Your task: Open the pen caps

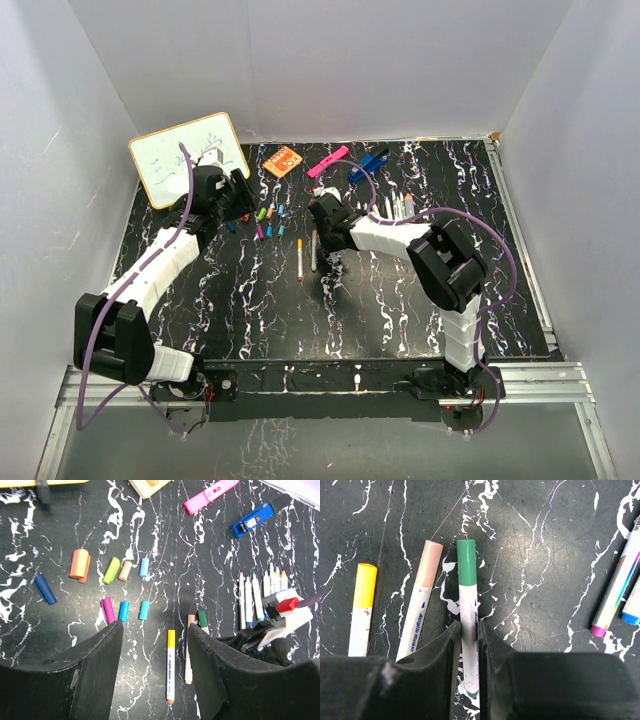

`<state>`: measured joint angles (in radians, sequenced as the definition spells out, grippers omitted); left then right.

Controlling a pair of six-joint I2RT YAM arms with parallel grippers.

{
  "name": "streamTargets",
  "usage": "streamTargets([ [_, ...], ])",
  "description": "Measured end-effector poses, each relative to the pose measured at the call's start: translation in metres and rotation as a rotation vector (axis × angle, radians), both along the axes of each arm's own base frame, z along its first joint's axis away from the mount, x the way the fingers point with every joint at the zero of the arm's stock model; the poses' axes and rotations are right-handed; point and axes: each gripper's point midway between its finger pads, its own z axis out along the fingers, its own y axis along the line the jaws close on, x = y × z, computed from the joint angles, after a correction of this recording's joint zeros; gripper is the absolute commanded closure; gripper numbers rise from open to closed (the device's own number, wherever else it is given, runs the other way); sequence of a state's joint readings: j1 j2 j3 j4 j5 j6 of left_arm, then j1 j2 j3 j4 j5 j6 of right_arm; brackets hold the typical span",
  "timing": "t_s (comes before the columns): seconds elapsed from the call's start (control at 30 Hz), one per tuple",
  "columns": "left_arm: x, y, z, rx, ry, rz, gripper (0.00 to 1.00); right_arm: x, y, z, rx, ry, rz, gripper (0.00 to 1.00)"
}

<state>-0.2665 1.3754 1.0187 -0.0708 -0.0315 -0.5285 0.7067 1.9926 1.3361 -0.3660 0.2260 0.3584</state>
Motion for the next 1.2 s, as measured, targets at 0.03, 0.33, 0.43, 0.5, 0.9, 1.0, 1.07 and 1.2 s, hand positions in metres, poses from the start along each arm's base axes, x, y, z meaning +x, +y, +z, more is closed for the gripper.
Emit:
streamTargets([
  [0.03,-0.001,-0.003,-0.001,-0.012,0.001,-0.009,0.47,0.001,-0.001,0.0,-0.001,-0.003,-0.003,0.91],
  [0.33,-0.002,-0.036,-0.013,-0.138,0.032,-0.119,0.46,0.006,-0.011,0.001,0.007,-0.006,-0.019,1.0],
  [0.43,-0.003,-0.054,-0.024,-0.203,0.058,-0.175,0.46,0.003,-0.025,0.002,-0.018,-0.02,-0.013,1.0],
  [0.5,-0.002,-0.065,-0.035,-0.243,0.09,-0.208,0.46,-0.003,-0.034,0.005,-0.036,-0.027,-0.001,1.0],
  [0.9,-0.007,-0.124,-0.054,-0.391,0.172,-0.324,0.46,0.008,-0.019,0.087,0.104,-0.228,0.095,1.0],
  [1.0,-0.009,-0.143,-0.052,-0.414,0.169,-0.354,0.46,0.008,-0.012,0.093,0.137,-0.24,0.114,1.0],
  [1.07,-0.011,-0.153,-0.051,-0.428,0.171,-0.369,0.46,0.006,-0.009,0.094,0.155,-0.242,0.128,1.0],
  [1.2,-0.011,-0.167,-0.052,-0.452,0.18,-0.387,0.46,0.0,-0.007,0.092,0.175,-0.229,0.15,1.0],
])
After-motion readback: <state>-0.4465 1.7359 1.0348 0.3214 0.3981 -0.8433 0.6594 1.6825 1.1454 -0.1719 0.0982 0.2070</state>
